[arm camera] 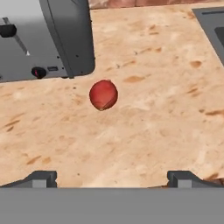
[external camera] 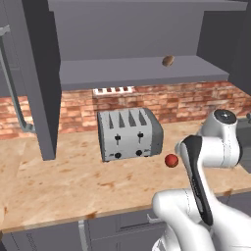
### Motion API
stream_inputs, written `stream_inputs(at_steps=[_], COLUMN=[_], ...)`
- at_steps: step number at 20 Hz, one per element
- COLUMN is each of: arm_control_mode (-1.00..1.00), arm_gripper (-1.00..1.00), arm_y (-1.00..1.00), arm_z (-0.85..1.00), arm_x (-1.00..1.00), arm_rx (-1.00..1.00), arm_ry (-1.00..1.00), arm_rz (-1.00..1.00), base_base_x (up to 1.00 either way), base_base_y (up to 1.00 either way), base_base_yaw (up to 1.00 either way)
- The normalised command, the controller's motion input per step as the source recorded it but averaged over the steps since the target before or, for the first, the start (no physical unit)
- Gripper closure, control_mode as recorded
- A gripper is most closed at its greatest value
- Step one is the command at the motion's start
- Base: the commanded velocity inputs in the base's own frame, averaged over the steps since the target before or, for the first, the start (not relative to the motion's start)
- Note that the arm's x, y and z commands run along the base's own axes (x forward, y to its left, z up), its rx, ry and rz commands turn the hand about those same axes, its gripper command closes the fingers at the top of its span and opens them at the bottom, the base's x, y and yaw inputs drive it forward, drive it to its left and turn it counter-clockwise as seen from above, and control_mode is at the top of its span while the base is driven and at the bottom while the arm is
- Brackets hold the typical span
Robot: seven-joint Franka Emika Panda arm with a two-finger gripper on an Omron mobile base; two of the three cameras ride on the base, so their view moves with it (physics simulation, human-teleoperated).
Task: Pick the onion, mushroom from the counter and place them in the cabinet. Then close the cabinet.
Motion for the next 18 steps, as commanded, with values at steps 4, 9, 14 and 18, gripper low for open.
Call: stream_inputs(at_steps=[4, 9, 14, 18], arm_control_mode=[-1.0, -1.0, -1.0, -1.0], arm_gripper=[-1.0, -1.0, -1.0, -1.0], arm_y=[0.0, 0.0, 0.0, 0.0], arm_z=[-0.39, -0.43, -0.47, -0.46], arm_x=[0.43, 0.52, 0.55, 0.52], arm_rx=[0.0, 0.0, 0.0, 0.0], arm_ry=[0.08, 0.05, 0.03, 0.03], arm_rz=[0.0, 0.0, 0.0, 0.0], base_base_x=[0.0, 0.0, 0.0, 0.0], base_base_y=[0.0, 0.0, 0.0, 0.0], base_base_yaw=[0.0, 0.0, 0.0, 0.0])
